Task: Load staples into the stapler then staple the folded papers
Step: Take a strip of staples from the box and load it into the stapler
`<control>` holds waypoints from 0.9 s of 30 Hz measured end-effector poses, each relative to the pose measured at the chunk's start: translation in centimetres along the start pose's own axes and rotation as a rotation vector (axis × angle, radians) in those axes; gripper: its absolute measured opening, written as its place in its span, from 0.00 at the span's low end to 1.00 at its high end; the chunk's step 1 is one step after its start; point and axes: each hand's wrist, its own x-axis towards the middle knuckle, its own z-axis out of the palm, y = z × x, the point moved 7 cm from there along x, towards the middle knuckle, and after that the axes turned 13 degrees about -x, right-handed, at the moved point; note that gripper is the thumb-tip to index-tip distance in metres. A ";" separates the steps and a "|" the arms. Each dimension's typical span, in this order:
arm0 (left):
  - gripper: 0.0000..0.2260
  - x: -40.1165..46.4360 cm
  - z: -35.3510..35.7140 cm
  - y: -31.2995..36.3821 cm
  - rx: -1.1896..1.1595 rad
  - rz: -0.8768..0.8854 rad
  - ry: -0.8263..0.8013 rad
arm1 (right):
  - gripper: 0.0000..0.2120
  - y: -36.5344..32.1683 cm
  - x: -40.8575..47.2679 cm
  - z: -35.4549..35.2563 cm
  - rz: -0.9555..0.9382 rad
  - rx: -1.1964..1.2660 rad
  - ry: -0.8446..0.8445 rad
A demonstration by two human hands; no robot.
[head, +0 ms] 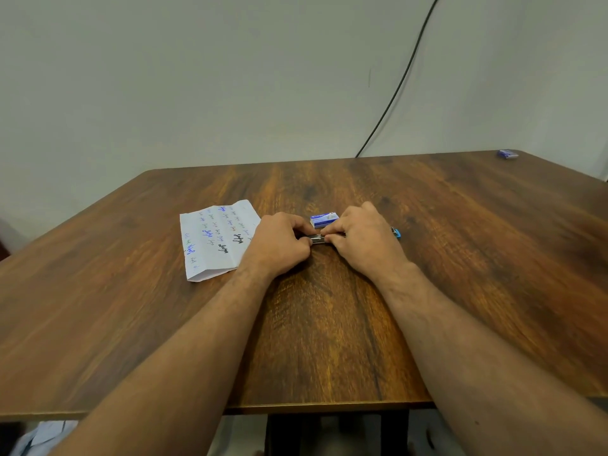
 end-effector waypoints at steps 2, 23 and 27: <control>0.11 0.1 0.1 -0.1 0.011 -0.007 0.002 | 0.14 -0.1 -0.2 0.2 -0.002 -0.015 -0.035; 0.09 0.4 -0.2 -0.3 0.105 -0.067 0.059 | 0.15 3.2 -0.6 0.6 0.377 -0.026 -0.060; 0.09 0.3 -0.6 -0.3 0.061 -0.066 0.100 | 0.12 3.5 -0.4 0.8 0.370 0.072 0.022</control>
